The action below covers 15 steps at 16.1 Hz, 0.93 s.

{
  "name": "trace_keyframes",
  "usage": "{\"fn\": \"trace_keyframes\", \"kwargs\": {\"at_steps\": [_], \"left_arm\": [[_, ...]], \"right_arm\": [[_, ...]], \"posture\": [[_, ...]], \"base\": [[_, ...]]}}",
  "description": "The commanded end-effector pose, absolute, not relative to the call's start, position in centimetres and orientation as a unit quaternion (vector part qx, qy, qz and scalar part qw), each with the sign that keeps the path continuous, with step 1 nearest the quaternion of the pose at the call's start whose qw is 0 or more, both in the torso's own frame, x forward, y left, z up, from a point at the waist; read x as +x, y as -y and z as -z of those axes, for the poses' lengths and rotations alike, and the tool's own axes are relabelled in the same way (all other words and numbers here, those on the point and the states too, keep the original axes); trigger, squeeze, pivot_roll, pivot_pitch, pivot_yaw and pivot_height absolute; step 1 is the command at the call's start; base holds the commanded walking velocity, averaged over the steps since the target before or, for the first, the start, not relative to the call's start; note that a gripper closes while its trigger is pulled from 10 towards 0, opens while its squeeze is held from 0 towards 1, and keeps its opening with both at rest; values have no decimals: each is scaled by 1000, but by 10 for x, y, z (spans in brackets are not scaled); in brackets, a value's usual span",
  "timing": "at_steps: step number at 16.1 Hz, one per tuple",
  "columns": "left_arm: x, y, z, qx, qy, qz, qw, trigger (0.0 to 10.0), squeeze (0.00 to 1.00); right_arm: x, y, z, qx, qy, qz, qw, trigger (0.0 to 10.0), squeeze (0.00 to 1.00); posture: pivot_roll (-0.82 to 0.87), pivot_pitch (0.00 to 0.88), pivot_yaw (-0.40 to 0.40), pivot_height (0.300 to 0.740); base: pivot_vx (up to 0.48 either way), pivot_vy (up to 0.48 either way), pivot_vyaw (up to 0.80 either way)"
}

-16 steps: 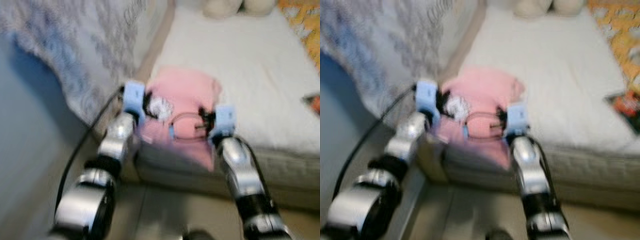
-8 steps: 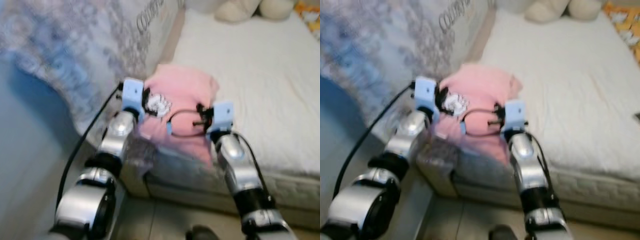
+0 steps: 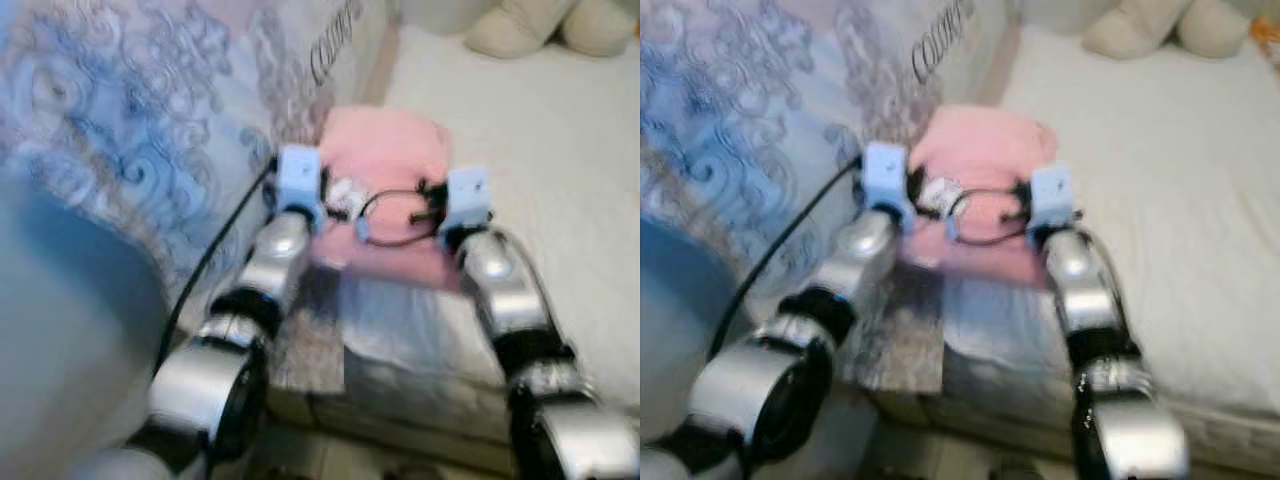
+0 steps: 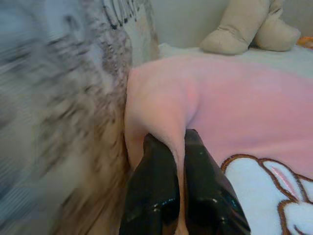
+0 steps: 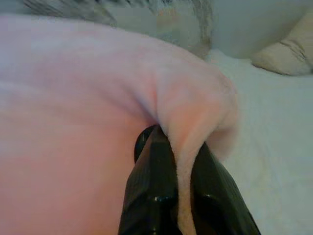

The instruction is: Clean up the room

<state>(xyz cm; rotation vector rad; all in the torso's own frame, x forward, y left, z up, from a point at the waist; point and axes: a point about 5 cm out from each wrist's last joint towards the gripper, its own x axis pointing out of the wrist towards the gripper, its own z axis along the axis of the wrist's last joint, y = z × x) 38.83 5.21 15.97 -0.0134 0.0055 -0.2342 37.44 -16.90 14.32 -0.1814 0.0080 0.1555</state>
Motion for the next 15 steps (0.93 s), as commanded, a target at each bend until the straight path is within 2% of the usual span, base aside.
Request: {"fn": "trace_keyframes", "kwargs": {"at_steps": [1, 3, 4, 5, 7, 10, 11, 12, 15], "left_arm": [[391, -56, -157, 8, -27, 64, 998, 10000, 0], [386, -63, -138, 61, -50, 46, 996, 10000, 0], [383, -70, -127, 55, -70, 26, 996, 10000, 0], [381, -72, -122, 69, -75, 22, 995, 10000, 0], [377, -74, -111, 82, -90, 33, 992, 10000, 0], [382, -78, -121, 94, -74, 32, 992, 10000, 0], [386, -78, -129, 92, -60, 38, 993, 10000, 0], [388, -79, -134, 95, -51, 40, 993, 10000, 1000], [398, -75, -169, 79, 23, 59, 995, 10000, 1000]], "right_arm": [[380, 175, -141, -120, -25, -82, 989, 10000, 0], [379, 164, -119, -149, -85, -116, 978, 10000, 0], [377, 160, -110, -161, -99, -116, 975, 10000, 0], [375, 155, -103, -184, -111, -127, 968, 10000, 0], [372, 145, -92, -159, -137, -127, 969, 10000, 0], [369, 142, -86, -135, -147, -112, 973, 10000, 0], [371, 144, -88, -116, -148, -98, 977, 10000, 812], [372, 143, -90, -101, -146, -93, 980, 10000, 1000], [376, 138, -99, -36, -122, -76, 989, 10000, 1000]], "posture": [[-166, 91, 97, 740], [-180, 146, 94, 740], [-188, 193, 93, 740], [-187, 197, 91, 740], [-188, 231, 83, 740], [-176, 233, 74, 740], [-178, 232, 73, 740], [-177, 229, 70, 740], [-175, 219, 48, 740]], "base": [[0, 0, 0], [0, 0, 0], [0, 0, 0], [0, 0, 0], [0, 0, 0], [0, 0, 0], [0, 0, 0], [0, 0, 0], [0, 0, 0]]}}
